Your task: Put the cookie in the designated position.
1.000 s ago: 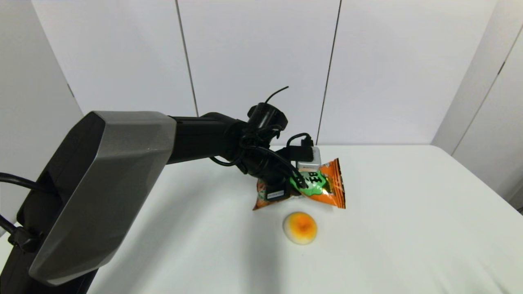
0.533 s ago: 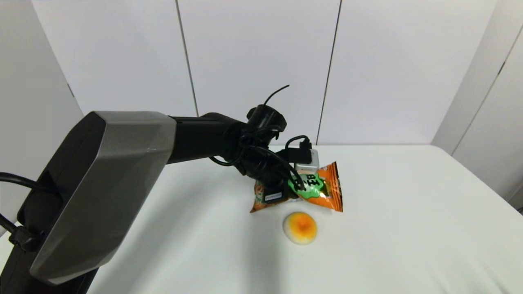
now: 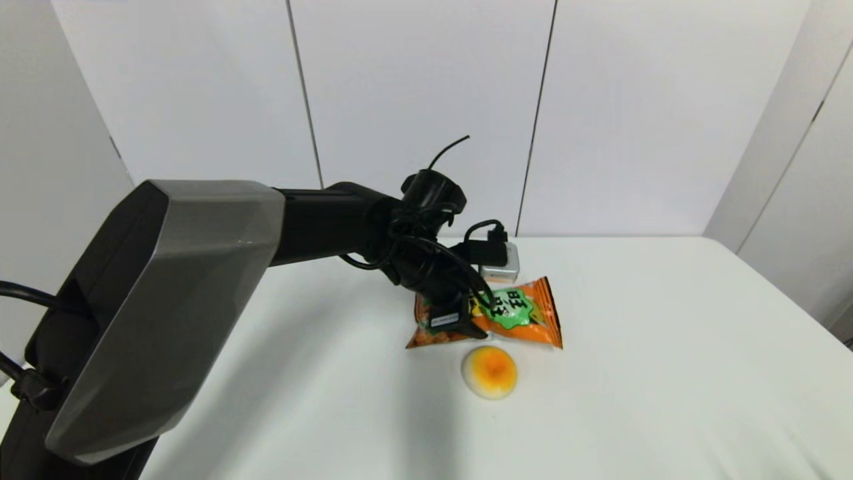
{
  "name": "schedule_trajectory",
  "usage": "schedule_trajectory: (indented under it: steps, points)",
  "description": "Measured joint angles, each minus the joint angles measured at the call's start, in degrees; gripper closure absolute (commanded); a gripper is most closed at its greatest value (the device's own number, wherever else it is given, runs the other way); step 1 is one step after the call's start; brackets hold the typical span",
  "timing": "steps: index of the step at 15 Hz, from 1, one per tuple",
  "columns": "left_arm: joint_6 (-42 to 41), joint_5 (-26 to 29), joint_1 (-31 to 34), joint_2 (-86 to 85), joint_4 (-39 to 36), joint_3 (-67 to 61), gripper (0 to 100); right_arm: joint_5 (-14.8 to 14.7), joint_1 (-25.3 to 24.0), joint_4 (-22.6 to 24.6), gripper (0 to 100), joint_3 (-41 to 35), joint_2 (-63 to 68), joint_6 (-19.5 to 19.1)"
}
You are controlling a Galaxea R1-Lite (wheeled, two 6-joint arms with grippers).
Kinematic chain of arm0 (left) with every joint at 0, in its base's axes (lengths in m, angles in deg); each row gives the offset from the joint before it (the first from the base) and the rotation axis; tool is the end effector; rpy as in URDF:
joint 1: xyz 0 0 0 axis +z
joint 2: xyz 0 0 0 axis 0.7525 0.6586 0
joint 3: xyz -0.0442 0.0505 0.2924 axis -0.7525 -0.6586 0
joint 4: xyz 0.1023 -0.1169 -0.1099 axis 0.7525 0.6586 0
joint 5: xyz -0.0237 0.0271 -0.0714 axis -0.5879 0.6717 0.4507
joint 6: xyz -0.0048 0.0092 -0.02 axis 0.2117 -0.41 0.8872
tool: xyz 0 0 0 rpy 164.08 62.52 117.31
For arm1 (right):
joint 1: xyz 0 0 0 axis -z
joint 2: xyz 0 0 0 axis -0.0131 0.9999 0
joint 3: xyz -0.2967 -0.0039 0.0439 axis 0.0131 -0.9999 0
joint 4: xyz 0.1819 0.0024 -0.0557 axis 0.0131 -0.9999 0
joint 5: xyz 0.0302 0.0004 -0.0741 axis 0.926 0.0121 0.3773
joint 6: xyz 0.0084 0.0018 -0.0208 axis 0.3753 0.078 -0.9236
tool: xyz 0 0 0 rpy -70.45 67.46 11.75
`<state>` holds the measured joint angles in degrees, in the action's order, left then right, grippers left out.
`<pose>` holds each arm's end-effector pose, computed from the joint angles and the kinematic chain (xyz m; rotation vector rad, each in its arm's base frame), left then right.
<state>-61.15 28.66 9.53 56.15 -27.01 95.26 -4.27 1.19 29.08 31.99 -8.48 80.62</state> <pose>0.3501 -0.2974 0.1534 0.9755 0.3362 -1.3843 -0.0229 0.0002 0.0784 -0.0002 -0.0300 -0.0090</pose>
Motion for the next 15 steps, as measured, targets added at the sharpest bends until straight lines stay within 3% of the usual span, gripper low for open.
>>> schedule_trajectory:
  steps: [9,15]
  points:
    - [1.5,0.0,3.9,-12.7,6.5,-1.0,0,0.0,0.0,0.0,0,0.0,0.0,0.0]
    - [12.5,-0.1,5.8,-29.7,7.5,-6.5,0,0.0,0.0,0.0,0,0.0,0.0,0.0]
